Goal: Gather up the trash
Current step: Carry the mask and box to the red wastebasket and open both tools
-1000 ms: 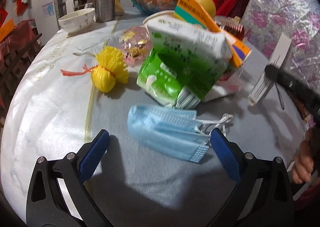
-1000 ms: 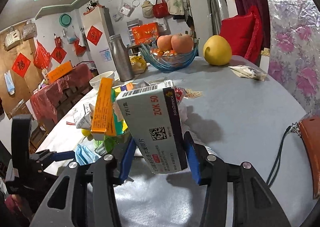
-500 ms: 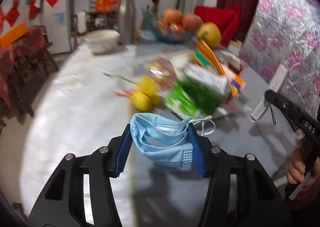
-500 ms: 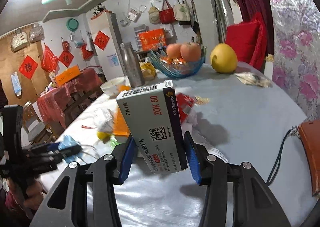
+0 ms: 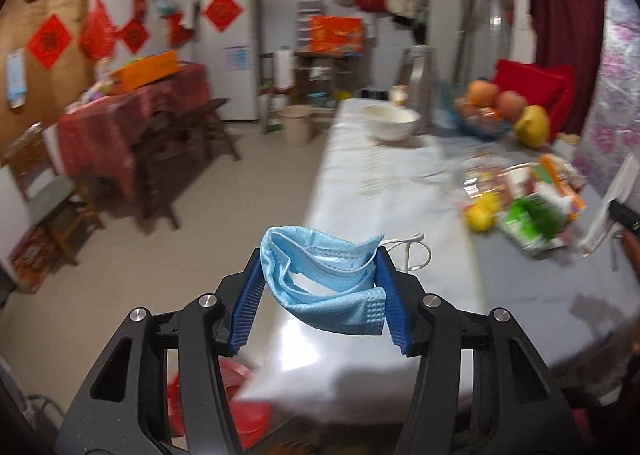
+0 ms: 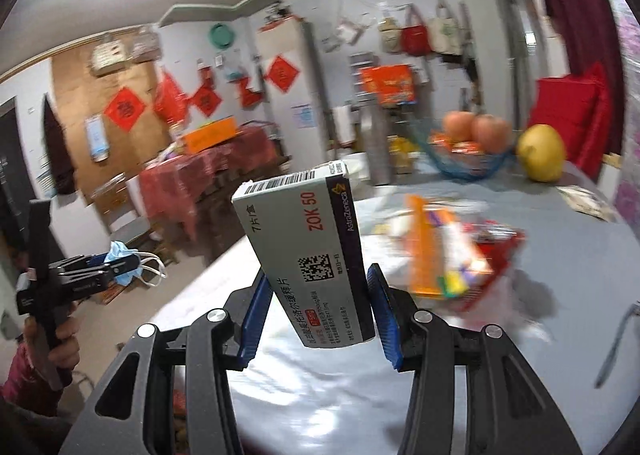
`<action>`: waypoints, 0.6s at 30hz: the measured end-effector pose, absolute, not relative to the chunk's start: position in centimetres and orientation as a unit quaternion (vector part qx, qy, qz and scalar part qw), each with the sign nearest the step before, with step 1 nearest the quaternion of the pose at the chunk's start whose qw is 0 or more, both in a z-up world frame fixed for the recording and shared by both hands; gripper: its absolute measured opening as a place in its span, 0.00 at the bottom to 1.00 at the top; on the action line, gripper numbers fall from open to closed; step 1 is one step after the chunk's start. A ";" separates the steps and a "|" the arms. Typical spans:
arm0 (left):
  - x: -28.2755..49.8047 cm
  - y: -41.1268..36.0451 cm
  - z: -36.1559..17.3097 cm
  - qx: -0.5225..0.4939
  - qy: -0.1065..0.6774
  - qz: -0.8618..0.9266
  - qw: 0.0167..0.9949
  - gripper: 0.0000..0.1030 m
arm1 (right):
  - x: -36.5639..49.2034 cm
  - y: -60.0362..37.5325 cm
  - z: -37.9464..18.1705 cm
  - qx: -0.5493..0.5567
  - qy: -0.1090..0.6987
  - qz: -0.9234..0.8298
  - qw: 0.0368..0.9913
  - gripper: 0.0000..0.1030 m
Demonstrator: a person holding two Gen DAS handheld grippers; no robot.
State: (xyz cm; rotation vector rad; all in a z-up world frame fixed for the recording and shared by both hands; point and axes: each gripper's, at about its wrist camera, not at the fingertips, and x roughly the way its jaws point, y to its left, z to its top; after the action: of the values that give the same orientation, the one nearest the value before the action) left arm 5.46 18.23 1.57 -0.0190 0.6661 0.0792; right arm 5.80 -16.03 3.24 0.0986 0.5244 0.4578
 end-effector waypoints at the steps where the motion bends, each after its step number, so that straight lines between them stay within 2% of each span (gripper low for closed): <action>1: 5.0 19.3 1.3 -0.008 0.332 0.052 0.942 0.52 | 5.8 -15.0 3.4 0.046 0.261 0.235 0.935 0.46; 12: 0.8 32.4 -6.8 -0.061 0.428 0.158 0.888 0.53 | 5.9 -2.2 3.9 -0.006 0.316 0.336 0.887 0.46; 16: 0.8 33.9 -10.9 -0.067 0.469 0.150 0.868 0.56 | 5.8 2.0 3.5 -0.028 0.331 0.360 0.872 0.46; 18: 0.9 34.4 -12.8 -0.075 0.484 0.145 0.860 0.61 | 5.9 4.5 3.0 -0.038 0.344 0.373 0.861 0.46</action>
State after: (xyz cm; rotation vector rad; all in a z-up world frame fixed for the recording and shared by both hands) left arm 0.87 34.36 -12.78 -0.1570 1.0163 0.3040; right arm 5.86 4.48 2.96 -0.0804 0.7222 0.7829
